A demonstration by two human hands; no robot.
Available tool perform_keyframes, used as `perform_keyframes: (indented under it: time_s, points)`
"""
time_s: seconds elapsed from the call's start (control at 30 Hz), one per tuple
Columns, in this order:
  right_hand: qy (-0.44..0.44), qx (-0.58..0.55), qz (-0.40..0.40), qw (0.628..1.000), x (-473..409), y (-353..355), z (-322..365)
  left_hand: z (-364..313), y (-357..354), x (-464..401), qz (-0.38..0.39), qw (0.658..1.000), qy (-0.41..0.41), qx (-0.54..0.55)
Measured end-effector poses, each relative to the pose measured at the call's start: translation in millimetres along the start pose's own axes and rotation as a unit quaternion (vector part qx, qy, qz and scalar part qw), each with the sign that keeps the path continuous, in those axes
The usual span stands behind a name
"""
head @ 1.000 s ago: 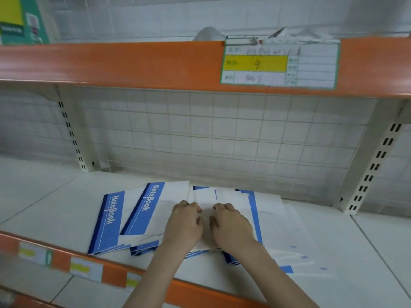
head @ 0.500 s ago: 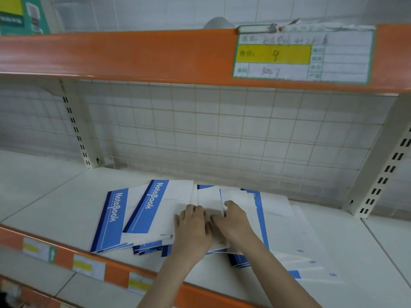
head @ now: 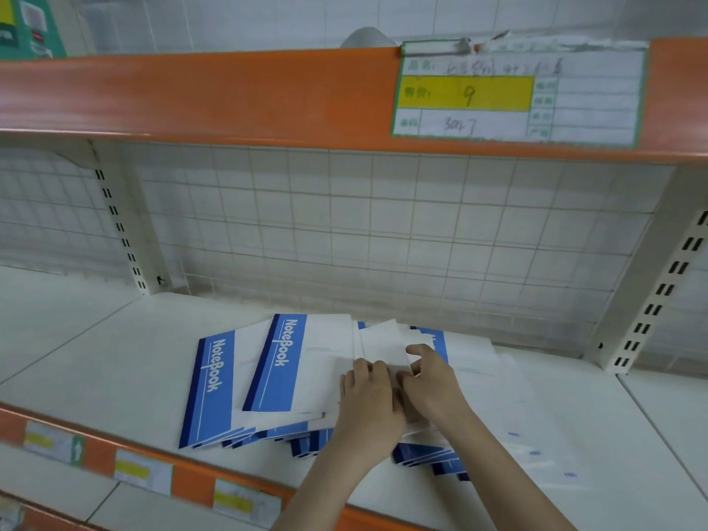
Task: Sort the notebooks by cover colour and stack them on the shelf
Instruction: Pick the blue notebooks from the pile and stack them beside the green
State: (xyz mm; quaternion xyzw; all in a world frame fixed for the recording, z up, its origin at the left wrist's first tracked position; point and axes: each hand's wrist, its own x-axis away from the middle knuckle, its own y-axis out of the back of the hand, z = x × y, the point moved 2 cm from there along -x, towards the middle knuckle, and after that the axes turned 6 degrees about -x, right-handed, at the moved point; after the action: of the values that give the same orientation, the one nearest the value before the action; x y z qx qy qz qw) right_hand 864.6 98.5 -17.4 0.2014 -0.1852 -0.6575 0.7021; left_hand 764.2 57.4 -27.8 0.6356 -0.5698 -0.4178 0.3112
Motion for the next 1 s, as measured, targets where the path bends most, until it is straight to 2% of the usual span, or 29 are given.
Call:
perform_keyframes:
  time_s: [0.3, 0.4, 0.47, 0.57, 0.63, 0.7, 0.87, 0.93, 1.0]
  points:
    - [-0.068, 0.046, -0.065, 0.995, 13, 67, -40, -63, -35, -7, 0.071, 0.991, -0.076, 0.085]
    - [-0.096, 0.047, -0.069, 0.992, 15, 80, -49, -71, -32, -10, 0.064, 0.987, -0.086, 0.122]
    - [-0.104, 0.037, -0.07, 0.991, 15, 82, -51, -65, -23, -13, 0.025, 0.988, -0.085, 0.126]
    - [-0.119, 0.021, -0.069, 0.99, 12, 80, -51, -39, -4, -18, -0.067, 0.997, -0.028, 0.018]
    - [-0.129, -0.001, -0.069, 0.989, 10, 76, -50, -15, 5, -23, -0.058, 0.987, 0.071, -0.13]
    - [-0.125, -0.006, -0.072, 0.99, 9, 72, -48, 3, 10, -23, -0.024, 0.965, 0.149, -0.214]
    - [-0.101, -0.021, -0.078, 0.992, 6, 61, -43, 10, 5, -19, -0.021, 0.955, 0.162, -0.248]
    - [-0.103, -0.031, -0.08, 0.991, 6, 60, -42, 8, 5, -21, -0.016, 0.963, 0.164, -0.216]
    - [-0.114, -0.043, -0.073, 0.99, 5, 62, -43, 6, 5, -23, -0.009, 0.979, 0.149, -0.138]
